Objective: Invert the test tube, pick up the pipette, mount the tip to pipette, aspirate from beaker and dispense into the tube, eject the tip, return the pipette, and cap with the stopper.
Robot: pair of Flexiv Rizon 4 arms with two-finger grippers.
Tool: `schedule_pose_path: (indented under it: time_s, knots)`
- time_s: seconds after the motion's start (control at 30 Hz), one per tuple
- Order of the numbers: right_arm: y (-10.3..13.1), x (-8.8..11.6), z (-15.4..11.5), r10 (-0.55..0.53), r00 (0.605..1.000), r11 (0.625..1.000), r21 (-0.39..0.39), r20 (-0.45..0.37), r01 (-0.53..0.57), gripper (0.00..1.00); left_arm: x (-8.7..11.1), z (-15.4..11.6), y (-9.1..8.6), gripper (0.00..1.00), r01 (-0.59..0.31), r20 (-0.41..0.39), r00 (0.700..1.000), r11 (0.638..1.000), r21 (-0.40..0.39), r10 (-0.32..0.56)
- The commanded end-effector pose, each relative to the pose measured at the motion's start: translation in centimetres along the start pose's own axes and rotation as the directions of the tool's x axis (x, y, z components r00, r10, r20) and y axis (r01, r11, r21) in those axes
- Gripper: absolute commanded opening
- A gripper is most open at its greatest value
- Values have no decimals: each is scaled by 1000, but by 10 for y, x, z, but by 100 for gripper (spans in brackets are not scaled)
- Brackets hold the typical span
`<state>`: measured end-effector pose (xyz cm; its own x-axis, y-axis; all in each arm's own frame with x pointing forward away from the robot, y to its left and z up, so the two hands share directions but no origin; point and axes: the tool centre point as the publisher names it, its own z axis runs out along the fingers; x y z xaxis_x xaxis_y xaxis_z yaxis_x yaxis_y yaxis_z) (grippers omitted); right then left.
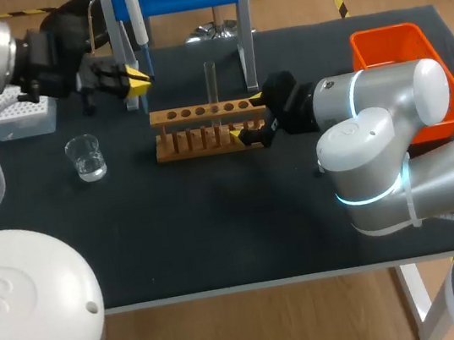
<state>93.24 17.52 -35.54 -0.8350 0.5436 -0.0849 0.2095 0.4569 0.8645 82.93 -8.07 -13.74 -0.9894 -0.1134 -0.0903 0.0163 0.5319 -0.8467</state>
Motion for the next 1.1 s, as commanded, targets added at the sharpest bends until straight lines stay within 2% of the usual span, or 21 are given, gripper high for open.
schedule_pose_path:
  time_s: [0.03,0.2,0.4,0.77,0.97,1.1]
  knots:
    - [1,0,-1,0,1000,1000,4,-2,0,100,3,12,-12,0,6,-10,1000,1000,-13,-6]
    - [1,0,-1,0,1000,1000,4,-2,0,100,9,27,-21,0,12,-11,1000,1000,-3,-12]
    - [1,0,-1,0,1000,1000,4,-2,0,100,14,45,-30,0,17,-48,999,1000,15,-16]
    - [1,0,-1,0,1000,1000,4,-2,0,100,14,45,-30,0,17,-48,999,1000,13,-16]
    - [9,9,-37,-72,997,997,-39,-28,70,100,14,45,-30,0,17,-48,999,1000,13,-16]
    - [11,14,-60,-79,992,995,-75,-96,72,100,14,45,-30,0,17,-48,999,1000,13,-16]
